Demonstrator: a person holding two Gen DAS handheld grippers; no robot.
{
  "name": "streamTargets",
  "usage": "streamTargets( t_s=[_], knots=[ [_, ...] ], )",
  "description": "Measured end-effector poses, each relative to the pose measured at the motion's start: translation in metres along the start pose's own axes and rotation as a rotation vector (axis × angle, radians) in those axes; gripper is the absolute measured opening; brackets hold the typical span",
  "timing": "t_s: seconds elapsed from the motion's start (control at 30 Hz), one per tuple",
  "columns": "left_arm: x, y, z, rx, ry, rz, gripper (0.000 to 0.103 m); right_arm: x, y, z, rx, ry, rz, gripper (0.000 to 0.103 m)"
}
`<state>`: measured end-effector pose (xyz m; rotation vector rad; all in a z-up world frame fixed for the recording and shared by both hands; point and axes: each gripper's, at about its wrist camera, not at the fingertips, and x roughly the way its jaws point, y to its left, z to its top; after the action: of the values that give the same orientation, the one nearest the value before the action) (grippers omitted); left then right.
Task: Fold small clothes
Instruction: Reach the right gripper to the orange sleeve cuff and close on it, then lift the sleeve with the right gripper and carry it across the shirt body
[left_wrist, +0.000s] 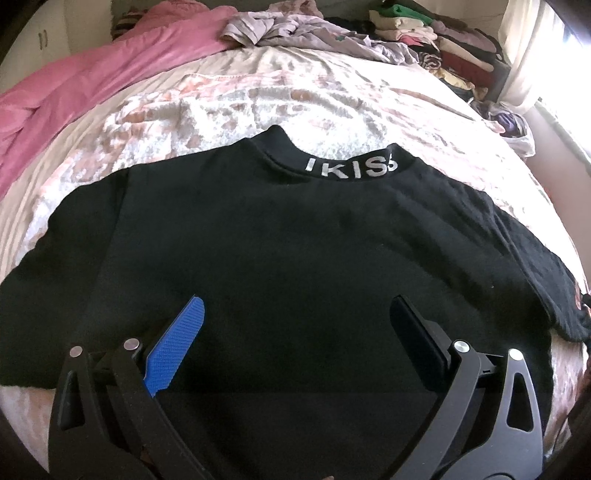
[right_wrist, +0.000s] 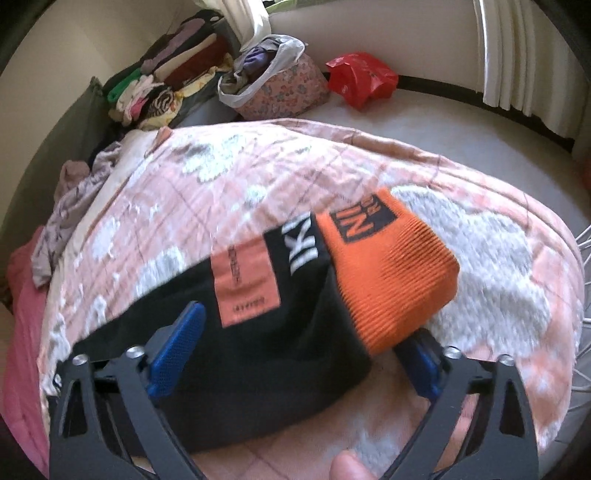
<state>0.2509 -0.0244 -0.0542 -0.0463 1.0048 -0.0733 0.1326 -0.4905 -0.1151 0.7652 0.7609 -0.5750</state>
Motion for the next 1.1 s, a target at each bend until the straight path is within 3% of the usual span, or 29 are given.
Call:
streamTargets(
  t_s=[0.1,0.13,0.2,0.4,0.57,0.9,1.1],
  knots=[
    [0.001,0.004,-0.002,-0.011,0.001,-0.008,0.095,0.0,-0.005,0.007,0.038,-0.003,0.035,0.054],
    [0.001,0.005,-0.002,-0.014,0.0,-0.011,0.095,0.0,-0.008,0.008,0.051,-0.005,0.057,0.038],
    [0.0,0.007,-0.002,-0.017,-0.004,-0.013,0.095,-0.003,-0.009,0.009,0.061,-0.01,0.103,0.026],
    [-0.009,0.013,-0.002,-0.028,-0.027,-0.033,0.095,-0.034,0.02,0.004,-0.037,-0.085,0.221,0.022],
    [-0.02,0.02,0.001,-0.046,-0.044,-0.064,0.095,-0.065,0.071,-0.006,-0.168,-0.106,0.338,0.021],
    [-0.041,0.037,0.01,-0.09,-0.083,-0.088,0.095,-0.111,0.179,-0.029,-0.351,-0.091,0.552,0.02],
    [-0.048,0.051,0.011,-0.113,-0.095,-0.112,0.095,-0.129,0.236,-0.065,-0.468,-0.052,0.655,0.02]
  ],
)
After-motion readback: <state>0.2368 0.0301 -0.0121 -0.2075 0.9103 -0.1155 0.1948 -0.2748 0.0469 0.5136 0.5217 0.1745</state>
